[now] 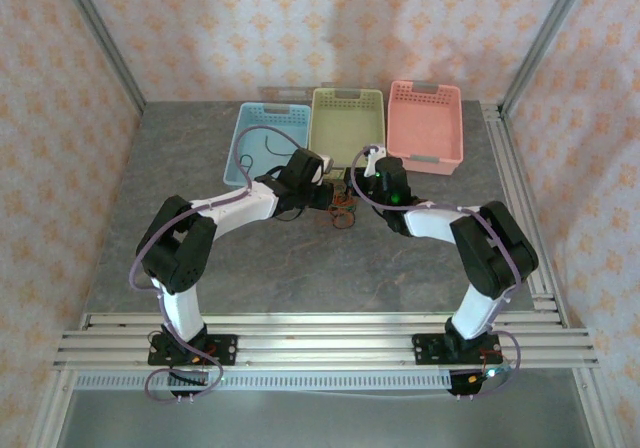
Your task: Untangle the cables
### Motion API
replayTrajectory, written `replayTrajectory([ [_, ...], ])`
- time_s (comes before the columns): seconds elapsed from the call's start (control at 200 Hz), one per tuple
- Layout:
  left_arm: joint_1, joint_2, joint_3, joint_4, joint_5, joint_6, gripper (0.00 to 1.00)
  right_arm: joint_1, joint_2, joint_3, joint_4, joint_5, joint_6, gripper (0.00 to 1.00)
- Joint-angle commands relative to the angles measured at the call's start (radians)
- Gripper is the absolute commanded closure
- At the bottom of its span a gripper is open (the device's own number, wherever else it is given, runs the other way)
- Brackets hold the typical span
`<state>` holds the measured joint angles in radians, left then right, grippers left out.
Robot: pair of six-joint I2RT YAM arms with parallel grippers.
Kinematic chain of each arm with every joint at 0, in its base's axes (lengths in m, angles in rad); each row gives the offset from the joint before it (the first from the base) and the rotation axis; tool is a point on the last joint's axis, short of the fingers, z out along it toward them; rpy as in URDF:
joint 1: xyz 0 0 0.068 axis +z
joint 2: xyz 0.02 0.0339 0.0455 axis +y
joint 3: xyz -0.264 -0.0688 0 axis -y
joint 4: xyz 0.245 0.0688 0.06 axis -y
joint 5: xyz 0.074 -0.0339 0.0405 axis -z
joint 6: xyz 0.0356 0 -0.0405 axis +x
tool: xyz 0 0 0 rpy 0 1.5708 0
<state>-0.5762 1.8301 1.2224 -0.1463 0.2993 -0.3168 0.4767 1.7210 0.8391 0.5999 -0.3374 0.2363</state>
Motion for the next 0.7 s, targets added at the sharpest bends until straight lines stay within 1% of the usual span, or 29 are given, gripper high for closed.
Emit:
replayTrajectory([
  [0.0, -0.002, -0.018, 0.005, -0.001, -0.014, 0.001, 0.98, 0.0, 0.025, 0.037, 0.007, -0.028, 0.012, 1.0],
  [0.02, -0.002, -0.019, 0.004, 0.001, -0.015, 0.0, 1.0, 0.0, 0.027, 0.04, 0.001, -0.029, 0.012, 1.0],
  [0.165, -0.003, -0.025, 0.0, 0.002, -0.023, -0.001, 1.0, 0.0, 0.029, 0.057, -0.028, 0.006, 0.004, 1.0],
  [0.235, -0.002, -0.039, -0.01, 0.003, -0.062, -0.005, 1.0, -0.001, 0.033, 0.059, -0.028, 0.015, 0.014, 1.0],
  [0.315, -0.002, -0.064, -0.03, 0.007, -0.118, -0.014, 1.0, -0.001, 0.046, 0.056, 0.01, 0.012, 0.032, 1.0],
  [0.385, -0.003, -0.091, -0.06, 0.034, -0.137, -0.016, 1.0, 0.0, 0.047, 0.069, -0.027, 0.012, 0.023, 1.0],
  [0.555, -0.003, -0.166, -0.143, 0.134, -0.146, -0.029, 1.0, -0.001, -0.006, 0.016, -0.04, 0.138, 0.0, 1.0],
  [0.696, -0.002, -0.176, -0.154, 0.149, -0.138, -0.035, 1.0, -0.001, -0.021, 0.003, -0.043, 0.219, 0.004, 1.0],
])
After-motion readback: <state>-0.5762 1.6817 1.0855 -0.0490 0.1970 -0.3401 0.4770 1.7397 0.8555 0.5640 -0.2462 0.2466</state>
